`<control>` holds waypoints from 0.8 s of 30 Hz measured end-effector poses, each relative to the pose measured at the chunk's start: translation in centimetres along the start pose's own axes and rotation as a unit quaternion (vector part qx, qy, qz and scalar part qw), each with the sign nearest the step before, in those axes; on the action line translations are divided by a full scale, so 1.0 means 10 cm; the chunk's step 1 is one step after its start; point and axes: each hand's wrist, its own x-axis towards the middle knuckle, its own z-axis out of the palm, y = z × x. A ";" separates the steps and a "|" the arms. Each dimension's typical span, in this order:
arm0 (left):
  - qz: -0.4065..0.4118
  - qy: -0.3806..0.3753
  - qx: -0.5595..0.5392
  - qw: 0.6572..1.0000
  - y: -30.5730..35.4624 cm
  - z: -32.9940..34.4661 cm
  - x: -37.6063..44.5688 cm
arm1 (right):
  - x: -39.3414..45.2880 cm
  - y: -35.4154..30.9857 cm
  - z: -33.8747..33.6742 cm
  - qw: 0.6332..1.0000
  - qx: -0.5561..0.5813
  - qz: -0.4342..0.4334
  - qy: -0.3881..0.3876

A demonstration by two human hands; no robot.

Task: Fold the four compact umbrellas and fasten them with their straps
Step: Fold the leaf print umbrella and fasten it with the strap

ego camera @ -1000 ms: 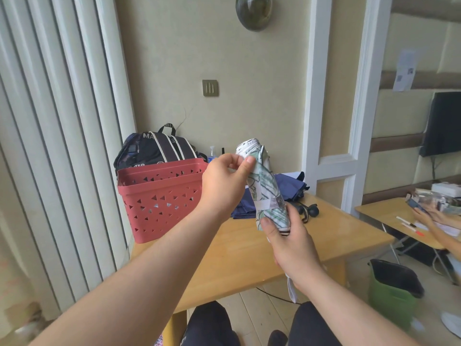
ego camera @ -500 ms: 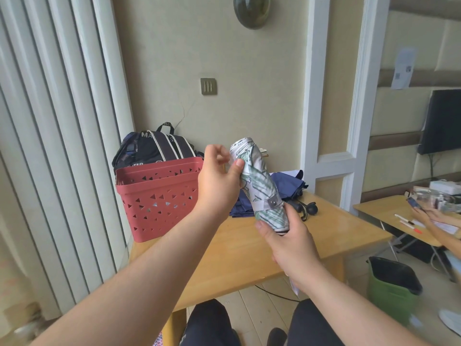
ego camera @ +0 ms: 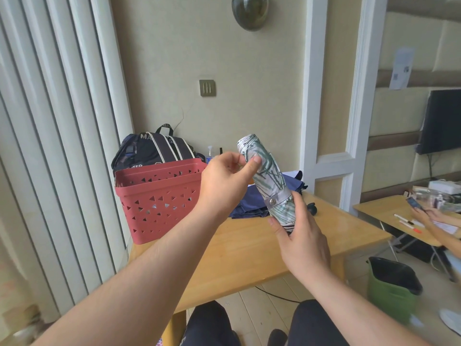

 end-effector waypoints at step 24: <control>-0.013 0.075 0.021 0.997 -0.03 -0.04 -0.03 | 0.04 0.08 0.01 0.999 -0.022 0.012 -0.030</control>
